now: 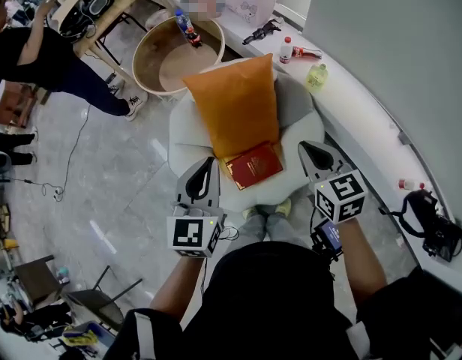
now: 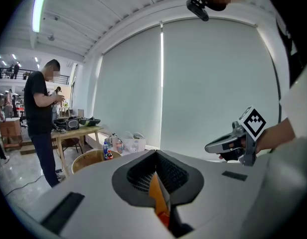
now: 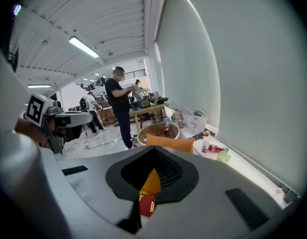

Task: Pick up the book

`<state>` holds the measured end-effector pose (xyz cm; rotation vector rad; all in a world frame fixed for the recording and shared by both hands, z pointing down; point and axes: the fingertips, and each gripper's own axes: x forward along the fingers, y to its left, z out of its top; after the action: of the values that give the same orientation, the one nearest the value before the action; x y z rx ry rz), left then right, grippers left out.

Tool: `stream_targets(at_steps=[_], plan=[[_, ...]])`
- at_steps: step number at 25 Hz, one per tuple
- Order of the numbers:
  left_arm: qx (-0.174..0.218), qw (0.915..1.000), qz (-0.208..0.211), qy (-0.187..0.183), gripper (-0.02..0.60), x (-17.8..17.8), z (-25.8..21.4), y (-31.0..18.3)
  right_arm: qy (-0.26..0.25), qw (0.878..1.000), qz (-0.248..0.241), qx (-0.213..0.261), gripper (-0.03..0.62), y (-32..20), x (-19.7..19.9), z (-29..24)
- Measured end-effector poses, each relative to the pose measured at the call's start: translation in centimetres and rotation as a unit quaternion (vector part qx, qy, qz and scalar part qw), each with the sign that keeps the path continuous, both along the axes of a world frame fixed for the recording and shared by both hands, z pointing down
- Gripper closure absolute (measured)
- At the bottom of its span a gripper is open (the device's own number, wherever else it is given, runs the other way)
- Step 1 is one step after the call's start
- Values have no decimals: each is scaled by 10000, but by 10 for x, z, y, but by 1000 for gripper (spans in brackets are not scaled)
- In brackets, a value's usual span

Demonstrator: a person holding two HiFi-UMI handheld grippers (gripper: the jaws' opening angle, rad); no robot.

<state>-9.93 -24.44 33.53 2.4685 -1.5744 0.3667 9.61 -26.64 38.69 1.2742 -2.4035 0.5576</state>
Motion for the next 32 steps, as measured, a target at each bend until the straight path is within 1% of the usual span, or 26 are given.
stream_targets(at_steps=[3,6,9,11,15,18,20,22,23,24,25,26,29,32], plan=[[-326,9994,-111,-6,577,-8,26,-2,27,9996,-145,-223,588,-5,0,28],[-647,9977,-198,-100,576,-17,64,-1,76,9985,-290,-449,588,-9,4,66],[-956,9947,-348,-139,575,-28,109,0,-38,9966,-384,-724,588,-15,5,113],[-1061,9934,-426,-92,577,-33,137,-3,-108,9947,-432,-930,588,-18,4,146],[-1278,9911,-345,-170,576,-37,203,-8,-38,9915,-611,-1147,588,-20,-5,213],[-1516,9880,-205,-221,577,-35,260,-4,-110,9871,-602,-1481,588,-22,-7,275],[-1663,9854,-225,-278,576,-38,294,1,-110,9841,-603,-1668,586,-24,-4,315],[-1800,9827,-284,-343,577,-41,323,4,-134,9816,-704,-1768,586,-25,-3,346],[-1877,9810,-310,-384,576,-42,337,5,-201,9796,-763,-1848,572,-25,-4,360],[-1949,9793,-331,-424,577,-43,350,5,-276,9769,-817,-1954,506,-24,-5,375],[-2015,9778,-349,-451,576,-43,364,5,-317,9743,-862,-2058,469,-23,-6,391],[-2076,9765,-369,-454,575,-42,377,5,-309,9724,-893,-2132,454,-23,-5,406],[-2235,9729,-448,-398,577,-39,418,6,-247,9697,-909,-2254,447,-26,-2,451],[-2358,9696,-555,-353,577,-37,454,6,-379,9636,-947,-2470,396,-25,-4,494]])
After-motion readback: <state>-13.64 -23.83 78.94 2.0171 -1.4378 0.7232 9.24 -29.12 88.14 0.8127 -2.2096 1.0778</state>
